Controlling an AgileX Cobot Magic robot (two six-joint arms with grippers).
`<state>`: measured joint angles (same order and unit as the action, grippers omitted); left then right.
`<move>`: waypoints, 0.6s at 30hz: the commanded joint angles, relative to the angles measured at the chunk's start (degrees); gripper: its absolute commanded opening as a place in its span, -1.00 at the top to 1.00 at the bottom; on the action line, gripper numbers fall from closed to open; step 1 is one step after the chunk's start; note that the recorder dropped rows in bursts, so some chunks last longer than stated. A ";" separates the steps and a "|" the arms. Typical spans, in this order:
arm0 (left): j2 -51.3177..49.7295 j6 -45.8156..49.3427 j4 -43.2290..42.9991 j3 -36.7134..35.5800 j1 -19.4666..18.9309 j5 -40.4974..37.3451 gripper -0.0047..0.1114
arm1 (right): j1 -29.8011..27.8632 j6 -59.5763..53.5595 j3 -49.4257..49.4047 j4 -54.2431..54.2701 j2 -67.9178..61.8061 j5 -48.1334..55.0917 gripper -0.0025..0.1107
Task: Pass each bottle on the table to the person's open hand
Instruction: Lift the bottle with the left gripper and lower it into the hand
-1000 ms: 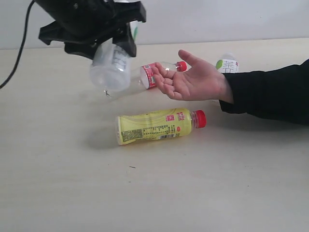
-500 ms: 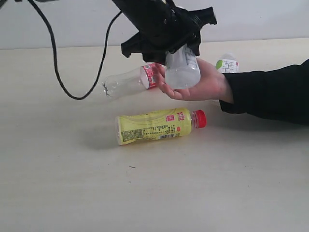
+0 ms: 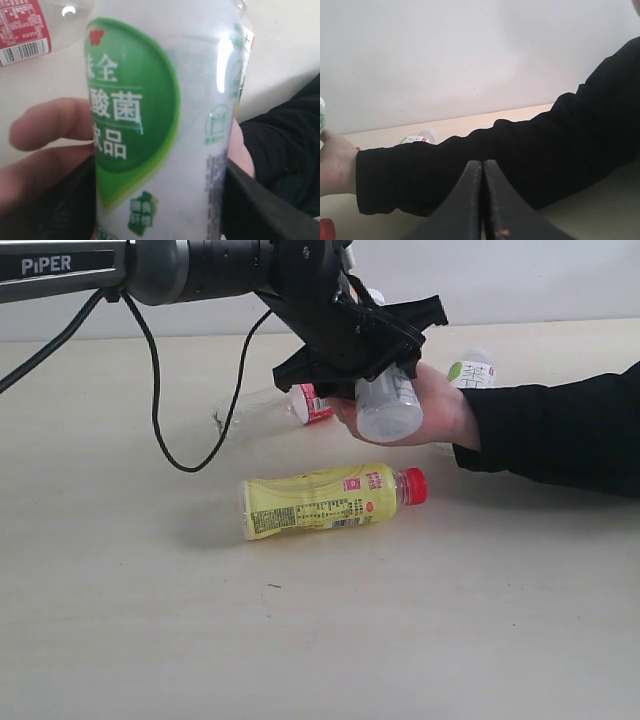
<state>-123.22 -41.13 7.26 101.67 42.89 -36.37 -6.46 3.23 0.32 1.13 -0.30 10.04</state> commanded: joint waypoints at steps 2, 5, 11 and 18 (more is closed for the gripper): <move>-0.07 -2.98 0.64 0.42 -0.26 2.54 0.26 | -0.20 -0.22 -0.32 0.01 0.30 -0.31 0.96; -0.07 -2.85 0.64 0.42 -0.26 3.29 -0.15 | -0.20 -0.22 -0.32 0.01 0.30 -0.31 0.96; 0.15 -0.91 0.64 0.42 -0.26 4.46 -0.71 | -0.20 -0.22 -0.32 0.01 0.30 -0.31 0.96; 1.39 -0.91 0.64 0.42 -0.26 4.46 -0.72 | -0.20 -0.22 -0.32 0.01 0.30 -0.31 0.96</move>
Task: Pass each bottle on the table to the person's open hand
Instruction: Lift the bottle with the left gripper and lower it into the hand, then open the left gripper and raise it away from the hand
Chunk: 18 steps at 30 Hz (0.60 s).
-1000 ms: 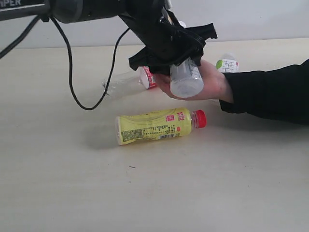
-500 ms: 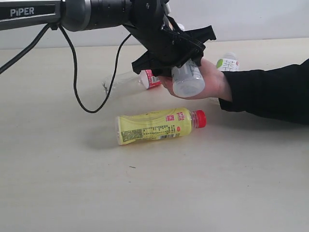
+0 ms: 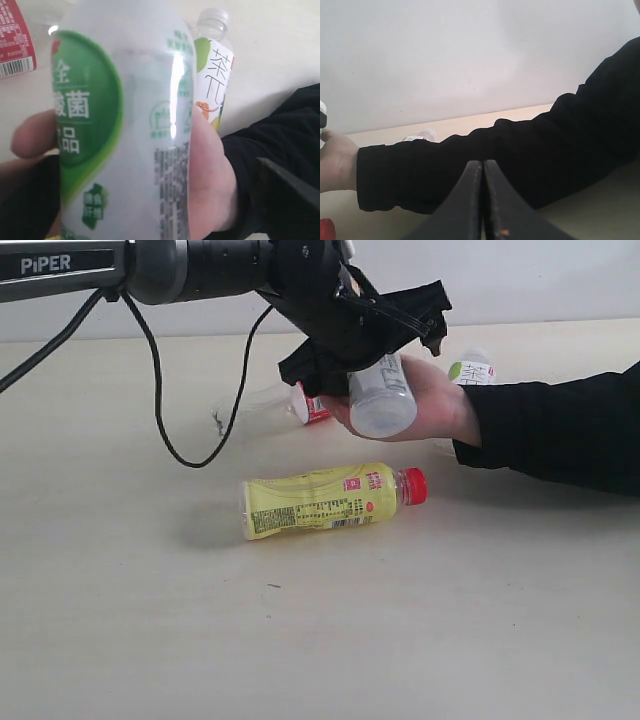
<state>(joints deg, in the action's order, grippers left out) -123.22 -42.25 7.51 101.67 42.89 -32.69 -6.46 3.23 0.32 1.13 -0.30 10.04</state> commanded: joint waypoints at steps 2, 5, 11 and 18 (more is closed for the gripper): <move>2.44 1.20 0.39 0.42 -0.26 0.78 -0.72 | -0.20 -0.22 -0.32 0.01 0.30 -0.31 0.96; 4.25 1.75 0.27 0.42 -0.26 -0.68 -0.72 | -0.20 -0.22 -0.32 0.01 0.30 -0.31 0.96; 7.82 5.74 -1.27 0.42 -0.34 -9.56 -0.70 | -0.20 -0.22 -0.32 0.01 0.30 -0.31 0.96; 13.08 11.00 -9.15 0.42 -0.49 -23.42 -0.66 | -0.20 -0.22 -0.32 0.01 0.30 -0.31 0.96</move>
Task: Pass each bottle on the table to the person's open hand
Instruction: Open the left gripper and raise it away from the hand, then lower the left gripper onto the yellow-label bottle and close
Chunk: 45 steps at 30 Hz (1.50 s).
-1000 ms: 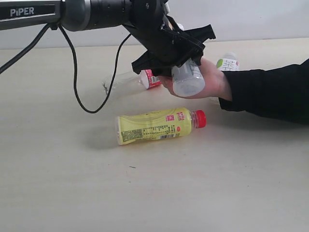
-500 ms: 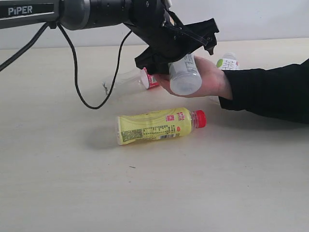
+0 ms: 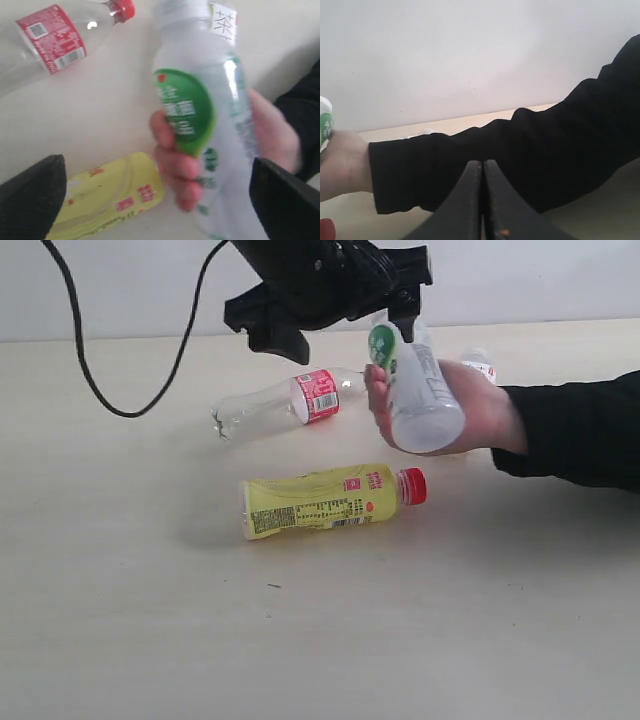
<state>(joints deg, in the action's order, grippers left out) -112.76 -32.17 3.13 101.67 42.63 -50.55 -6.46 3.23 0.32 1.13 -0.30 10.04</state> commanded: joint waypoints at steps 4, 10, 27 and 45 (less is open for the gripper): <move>5.23 4.87 -8.73 0.42 -0.23 -13.02 -0.52 | -0.20 -0.22 -0.32 0.01 0.30 -0.31 0.96; 6.92 18.48 -9.16 0.14 0.50 -19.42 -0.52 | -0.20 -0.22 -0.32 0.01 0.30 -0.31 0.96; 6.36 50.05 -6.38 -9.50 1.47 -18.36 -0.52 | -0.20 -0.22 -0.32 0.01 0.30 -0.31 0.96; -3.63 66.22 -3.13 -10.16 1.47 -8.52 -0.52 | -0.20 -0.22 -0.32 0.01 0.30 -0.31 0.96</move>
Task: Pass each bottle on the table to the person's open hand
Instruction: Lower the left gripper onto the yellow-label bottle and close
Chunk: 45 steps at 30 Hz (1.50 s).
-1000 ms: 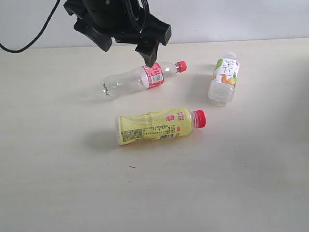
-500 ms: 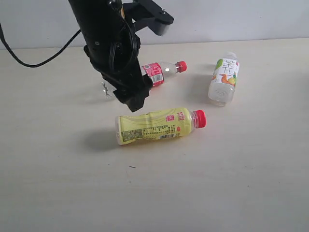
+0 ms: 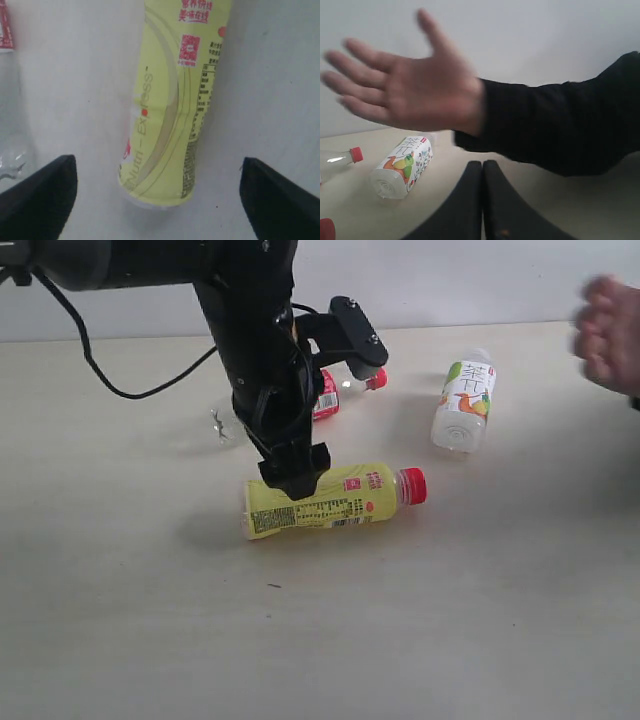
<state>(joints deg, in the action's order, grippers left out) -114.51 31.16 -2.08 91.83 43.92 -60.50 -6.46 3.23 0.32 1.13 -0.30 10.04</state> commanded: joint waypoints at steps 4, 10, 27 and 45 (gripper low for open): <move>-4.02 4.26 2.81 -0.32 0.18 2.70 -0.52 | -0.20 -0.22 -0.32 0.01 0.30 -0.31 0.96; -6.59 4.57 2.81 -0.32 0.18 6.45 -0.52 | -0.20 -0.22 -0.32 0.01 0.30 -0.31 0.96; -12.38 4.98 2.70 -0.32 0.18 8.51 -0.52 | -0.20 -0.22 -0.32 0.01 0.30 -0.31 0.96; -13.12 4.56 2.70 -0.32 0.18 7.22 0.49 | -0.20 -0.22 -0.32 0.01 0.30 -0.72 0.96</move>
<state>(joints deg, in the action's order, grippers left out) -127.84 36.00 0.00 91.83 43.92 -52.35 -6.46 3.23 0.32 1.13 -0.30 10.04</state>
